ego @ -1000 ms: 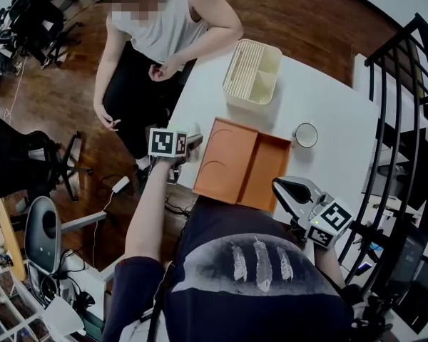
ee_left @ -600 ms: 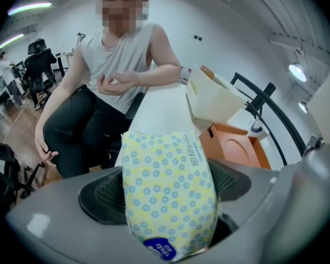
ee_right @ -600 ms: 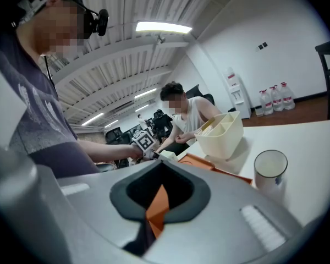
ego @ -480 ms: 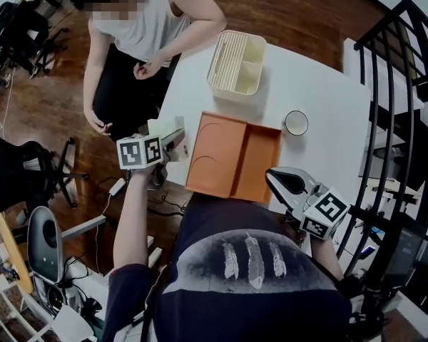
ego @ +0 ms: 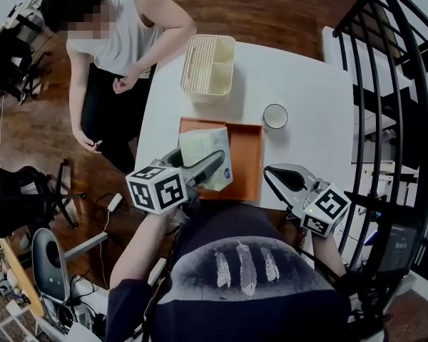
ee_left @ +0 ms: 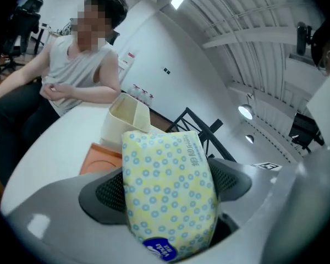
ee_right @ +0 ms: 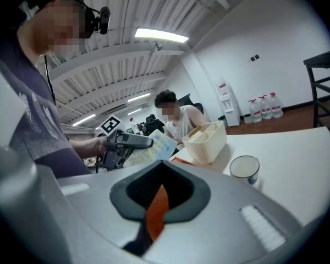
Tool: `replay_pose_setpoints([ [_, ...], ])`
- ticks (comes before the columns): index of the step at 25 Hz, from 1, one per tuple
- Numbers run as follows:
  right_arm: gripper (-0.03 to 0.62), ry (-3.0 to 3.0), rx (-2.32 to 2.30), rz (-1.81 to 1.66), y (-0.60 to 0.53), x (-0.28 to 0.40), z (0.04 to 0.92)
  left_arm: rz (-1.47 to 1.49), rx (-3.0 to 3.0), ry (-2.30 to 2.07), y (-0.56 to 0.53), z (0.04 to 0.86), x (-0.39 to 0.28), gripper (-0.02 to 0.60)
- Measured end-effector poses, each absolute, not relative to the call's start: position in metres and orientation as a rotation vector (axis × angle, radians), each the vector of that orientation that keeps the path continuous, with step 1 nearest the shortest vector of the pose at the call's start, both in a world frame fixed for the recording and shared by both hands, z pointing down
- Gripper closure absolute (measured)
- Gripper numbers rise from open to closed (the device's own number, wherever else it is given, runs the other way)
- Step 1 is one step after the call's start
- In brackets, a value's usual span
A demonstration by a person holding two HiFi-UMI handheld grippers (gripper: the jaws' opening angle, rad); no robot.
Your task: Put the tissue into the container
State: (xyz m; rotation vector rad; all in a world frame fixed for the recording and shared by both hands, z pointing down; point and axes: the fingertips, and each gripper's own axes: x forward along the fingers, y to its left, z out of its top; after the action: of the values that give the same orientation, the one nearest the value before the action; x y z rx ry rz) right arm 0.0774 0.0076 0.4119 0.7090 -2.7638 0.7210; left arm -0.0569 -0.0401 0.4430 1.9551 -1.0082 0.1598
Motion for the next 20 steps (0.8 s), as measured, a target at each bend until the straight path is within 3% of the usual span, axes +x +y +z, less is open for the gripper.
replay_pose_setpoints([
  [6,0.592,-2.744,0.754,0.739,0.022,0.106,0.415,0.244,1.846,-0.932,-0.043,0.495,0.021,0.129],
  [20,0.591,-2.776,0.7,0.766,0.033,0.143,0.418,0.622,1.883,-0.999,-0.028,0.564,0.06,0.114],
])
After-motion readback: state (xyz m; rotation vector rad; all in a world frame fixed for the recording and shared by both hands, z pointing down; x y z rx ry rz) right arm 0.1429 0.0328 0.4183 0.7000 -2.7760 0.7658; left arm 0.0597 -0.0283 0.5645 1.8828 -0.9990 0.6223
